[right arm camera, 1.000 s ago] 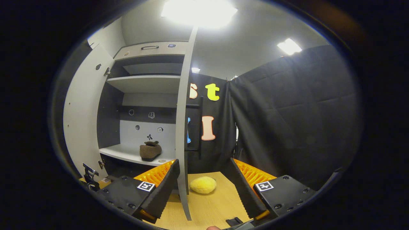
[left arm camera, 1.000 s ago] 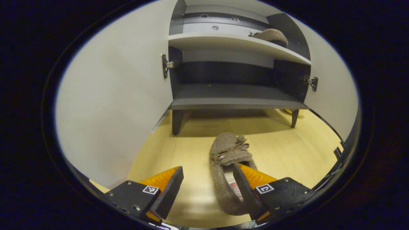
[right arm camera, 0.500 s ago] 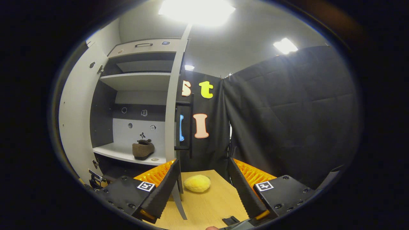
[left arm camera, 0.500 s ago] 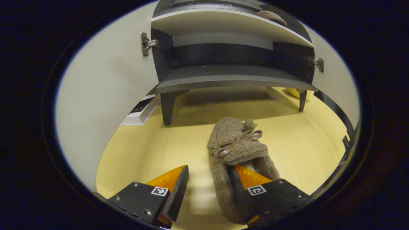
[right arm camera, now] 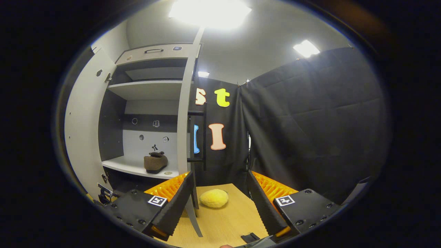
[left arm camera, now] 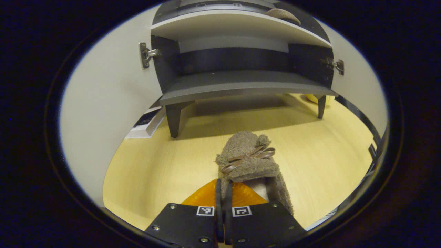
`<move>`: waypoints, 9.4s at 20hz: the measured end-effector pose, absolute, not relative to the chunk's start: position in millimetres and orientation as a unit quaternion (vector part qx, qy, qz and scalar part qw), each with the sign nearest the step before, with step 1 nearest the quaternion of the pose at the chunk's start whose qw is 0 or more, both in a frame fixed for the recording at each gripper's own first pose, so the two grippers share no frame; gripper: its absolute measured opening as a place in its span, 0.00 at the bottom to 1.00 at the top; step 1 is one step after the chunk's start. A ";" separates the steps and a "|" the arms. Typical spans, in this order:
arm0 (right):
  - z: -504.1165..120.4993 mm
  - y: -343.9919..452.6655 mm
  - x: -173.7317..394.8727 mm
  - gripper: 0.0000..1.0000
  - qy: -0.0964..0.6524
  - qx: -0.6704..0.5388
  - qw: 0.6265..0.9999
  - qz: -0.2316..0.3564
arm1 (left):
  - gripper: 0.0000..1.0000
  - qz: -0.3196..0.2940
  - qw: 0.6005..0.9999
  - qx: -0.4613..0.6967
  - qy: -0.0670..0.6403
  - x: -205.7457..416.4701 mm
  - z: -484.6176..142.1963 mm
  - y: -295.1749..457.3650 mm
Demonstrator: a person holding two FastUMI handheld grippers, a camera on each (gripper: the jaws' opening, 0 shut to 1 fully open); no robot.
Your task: Grab one shoe with the right hand and put it into the shoe cabinet, grab the other shoe with the left hand and put it into the shoe cabinet; then close the right door with the right hand and the left door with the left hand.
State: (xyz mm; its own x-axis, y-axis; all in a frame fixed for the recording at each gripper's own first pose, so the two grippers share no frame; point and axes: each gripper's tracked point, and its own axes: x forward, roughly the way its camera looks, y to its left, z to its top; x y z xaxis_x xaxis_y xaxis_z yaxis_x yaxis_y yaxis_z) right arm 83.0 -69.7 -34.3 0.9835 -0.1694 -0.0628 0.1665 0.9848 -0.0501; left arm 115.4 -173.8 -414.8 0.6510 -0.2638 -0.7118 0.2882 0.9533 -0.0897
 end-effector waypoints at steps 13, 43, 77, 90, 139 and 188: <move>-26.8 -74.8 73.1 0.96 0.017 -0.012 0.998 -0.060 | 0.04 -0.160 0.953 0.011 0.259 127.2 -275.1 -176.2; -25.3 -111.4 60.6 0.98 0.014 -0.019 0.993 -0.119 | 0.03 -0.114 0.989 -0.045 0.086 311.4 -48.1 -186.8; -34.7 -133.2 52.2 0.96 0.038 0.014 0.995 -0.093 | 1.00 -0.124 0.989 -0.002 0.083 302.2 16.2 -184.5; -32.1 -88.2 40.9 0.96 0.035 0.022 0.999 0.001 | 0.99 -0.083 0.995 -0.019 0.059 138.0 39.1 -111.6; -8.2 -73.8 134.3 0.95 0.050 -0.002 0.987 -0.150 | 0.94 0.028 0.997 -0.012 0.072 84.3 -16.2 108.1; -15.2 -37.4 107.6 0.96 0.051 -0.022 0.991 -0.119 | 1.00 -0.008 0.999 -0.028 0.040 158.1 -6.0 98.3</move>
